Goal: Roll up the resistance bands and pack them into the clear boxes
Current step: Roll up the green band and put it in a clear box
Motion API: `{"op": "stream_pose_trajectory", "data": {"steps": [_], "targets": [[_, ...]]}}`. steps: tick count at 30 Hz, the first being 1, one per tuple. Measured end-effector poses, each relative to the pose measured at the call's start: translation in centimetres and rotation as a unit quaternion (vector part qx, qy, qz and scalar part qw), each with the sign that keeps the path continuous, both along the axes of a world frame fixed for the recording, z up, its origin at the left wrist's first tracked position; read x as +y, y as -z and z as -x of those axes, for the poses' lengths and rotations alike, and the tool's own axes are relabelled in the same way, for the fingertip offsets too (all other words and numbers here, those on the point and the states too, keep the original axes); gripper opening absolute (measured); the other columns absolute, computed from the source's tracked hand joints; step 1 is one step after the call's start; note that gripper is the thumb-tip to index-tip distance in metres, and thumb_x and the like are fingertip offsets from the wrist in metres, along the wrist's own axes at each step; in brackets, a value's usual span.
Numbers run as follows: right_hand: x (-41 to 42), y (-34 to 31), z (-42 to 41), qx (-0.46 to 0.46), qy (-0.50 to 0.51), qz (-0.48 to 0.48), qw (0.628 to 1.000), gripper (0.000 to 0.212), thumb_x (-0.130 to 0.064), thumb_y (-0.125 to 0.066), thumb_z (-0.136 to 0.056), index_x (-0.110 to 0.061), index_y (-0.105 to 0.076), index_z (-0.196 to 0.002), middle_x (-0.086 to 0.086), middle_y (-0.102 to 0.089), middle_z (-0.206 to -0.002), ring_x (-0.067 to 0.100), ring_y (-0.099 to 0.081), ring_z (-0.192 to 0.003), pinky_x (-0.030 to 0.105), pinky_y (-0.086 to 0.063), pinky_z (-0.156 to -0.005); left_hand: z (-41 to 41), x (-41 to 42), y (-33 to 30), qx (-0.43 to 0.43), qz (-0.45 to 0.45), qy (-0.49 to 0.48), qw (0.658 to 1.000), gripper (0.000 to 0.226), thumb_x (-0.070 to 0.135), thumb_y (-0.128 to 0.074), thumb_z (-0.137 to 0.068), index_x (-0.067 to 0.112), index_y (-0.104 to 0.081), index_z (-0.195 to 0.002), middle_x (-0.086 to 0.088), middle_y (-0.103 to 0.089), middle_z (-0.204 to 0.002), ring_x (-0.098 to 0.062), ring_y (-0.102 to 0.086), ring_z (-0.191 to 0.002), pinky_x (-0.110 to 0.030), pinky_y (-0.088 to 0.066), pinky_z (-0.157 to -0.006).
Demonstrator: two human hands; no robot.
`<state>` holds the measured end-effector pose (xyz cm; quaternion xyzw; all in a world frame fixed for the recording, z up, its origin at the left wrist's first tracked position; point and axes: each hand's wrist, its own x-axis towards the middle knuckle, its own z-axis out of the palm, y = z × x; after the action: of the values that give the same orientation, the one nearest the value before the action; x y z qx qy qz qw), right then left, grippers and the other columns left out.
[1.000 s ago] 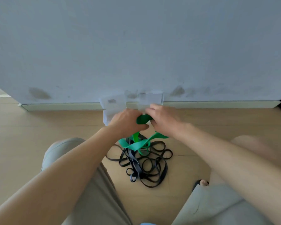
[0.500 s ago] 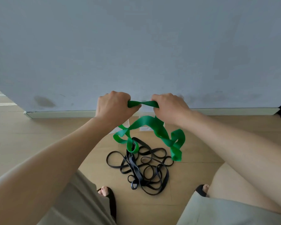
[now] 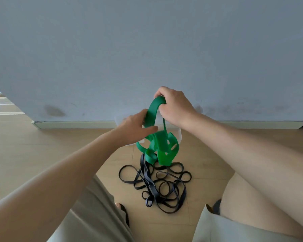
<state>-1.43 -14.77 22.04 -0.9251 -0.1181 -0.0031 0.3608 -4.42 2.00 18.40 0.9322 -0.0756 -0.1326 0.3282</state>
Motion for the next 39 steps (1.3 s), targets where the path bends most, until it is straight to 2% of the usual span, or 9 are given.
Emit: {"op": "stream_pose_trajectory", "data": {"steps": [3, 8, 14, 19, 22, 25, 29, 33, 39], "targets": [[-0.8, 0.6, -0.1, -0.036, -0.015, 0.044, 0.998, 0.026, -0.004, -0.05, -0.082, -0.017, -0.059, -0.103, 0.005, -0.067, -0.086, 0.03, -0.062, -0.081, 0.041, -0.051, -0.068, -0.4, -0.2, 0.4, 0.004, -0.008, 0.001, 1.0, 0.021, 0.036, -0.063, -0.091, 0.019, -0.054, -0.1, -0.004, -0.069, -0.1, -0.027, -0.065, -0.098, -0.05, -0.052, -0.094], [-3.6, 2.7, -1.5, -0.037, 0.039, 0.033, 0.998, 0.014, -0.016, -0.061, -0.086, -0.018, -0.06, -0.099, -0.001, -0.068, -0.084, 0.023, -0.063, -0.081, 0.038, -0.052, -0.069, -1.4, -0.5, 0.4, -0.028, -0.041, 0.018, 0.999, 0.031, 0.038, -0.068, -0.092, 0.014, -0.049, -0.09, 0.0, -0.053, -0.077, -0.019, -0.046, -0.067, -0.032, -0.037, -0.06], [-5.9, 6.0, -4.0, 0.035, -0.018, 0.141, 0.989, 0.032, -0.015, -0.059, -0.09, -0.021, -0.052, -0.121, 0.002, -0.063, -0.097, 0.026, -0.056, -0.095, 0.035, -0.038, -0.064, -3.7, 1.0, -0.6, -0.082, -0.064, -0.055, 0.993, 0.033, 0.044, -0.062, -0.096, 0.022, -0.048, -0.076, -0.002, -0.055, -0.073, -0.02, -0.048, -0.063, -0.032, -0.038, -0.057], [-3.1, 4.5, -4.8, 0.083, 0.044, -0.069, 0.993, 0.014, -0.009, -0.057, -0.088, -0.015, -0.056, -0.1, 0.005, -0.065, -0.09, 0.028, -0.067, -0.081, 0.038, -0.053, -0.064, -4.1, 1.7, 0.9, -0.03, -0.069, -0.05, 0.996, 0.04, 0.05, -0.055, -0.1, 0.017, -0.049, -0.078, -0.003, -0.052, -0.07, -0.024, -0.047, -0.065, -0.035, -0.036, -0.059], [-1.5, 2.8, -4.3, 0.077, 0.078, -0.209, 0.972, 0.017, -0.007, -0.054, -0.078, -0.016, -0.057, -0.092, 0.003, -0.064, -0.082, 0.031, -0.072, -0.084, 0.05, -0.061, -0.08, -4.0, 1.5, 2.1, 0.057, -0.005, 0.011, 0.998, 0.034, 0.052, -0.064, -0.095, 0.02, -0.06, -0.103, -0.006, -0.064, -0.091, -0.027, -0.062, -0.083, -0.039, -0.05, -0.075], [0.0, 2.4, -3.3, 0.057, 0.059, -0.226, 0.971, 0.021, -0.007, -0.052, -0.074, -0.018, -0.057, -0.091, 0.003, -0.064, -0.081, 0.027, -0.066, -0.081, 0.046, -0.059, -0.08, -3.7, -0.2, 2.9, 0.112, 0.03, 0.081, 0.99, 0.051, 0.055, -0.076, -0.086, 0.043, -0.051, -0.129, 0.014, -0.064, -0.116, -0.002, -0.063, -0.091, -0.026, -0.051, -0.079], [0.4, 2.6, -3.0, 0.003, -0.007, -0.155, 0.988, 0.032, 0.004, -0.056, -0.075, -0.017, -0.059, -0.099, -0.004, -0.055, -0.076, 0.011, -0.049, -0.068, 0.018, -0.04, -0.06, -4.0, -1.7, 4.3, 0.07, -0.013, 0.111, 0.991, 0.012, 0.045, -0.067, -0.095, 0.048, -0.056, -0.092, 0.021, -0.066, -0.082, -0.005, -0.058, -0.069, -0.018, -0.042, -0.062], [-0.9, 3.0, -4.2, -0.002, -0.01, -0.12, 0.993, 0.024, -0.001, -0.064, -0.079, -0.016, -0.064, -0.098, -0.006, -0.059, -0.079, 0.007, -0.052, -0.07, 0.015, -0.041, -0.063, -5.3, -0.6, 4.1, 0.096, 0.084, 0.044, 0.991, 0.009, 0.029, -0.06, -0.1, 0.028, -0.069, -0.102, 0.011, -0.078, -0.093, -0.009, -0.064, -0.081, -0.028, -0.049, -0.076], [-0.6, 2.9, -4.1, 0.087, 0.009, -0.219, 0.972, 0.02, -0.003, -0.065, -0.084, -0.016, -0.067, -0.098, 0.0, -0.066, -0.084, 0.012, -0.061, -0.076, 0.033, -0.053, -0.075, -5.4, -0.3, 3.7, 0.094, 0.085, 0.074, 0.989, 0.054, 0.048, -0.079, -0.085, 0.048, -0.053, -0.132, 0.027, -0.065, -0.109, 0.004, -0.065, -0.075, -0.011, -0.046, -0.066]]}}
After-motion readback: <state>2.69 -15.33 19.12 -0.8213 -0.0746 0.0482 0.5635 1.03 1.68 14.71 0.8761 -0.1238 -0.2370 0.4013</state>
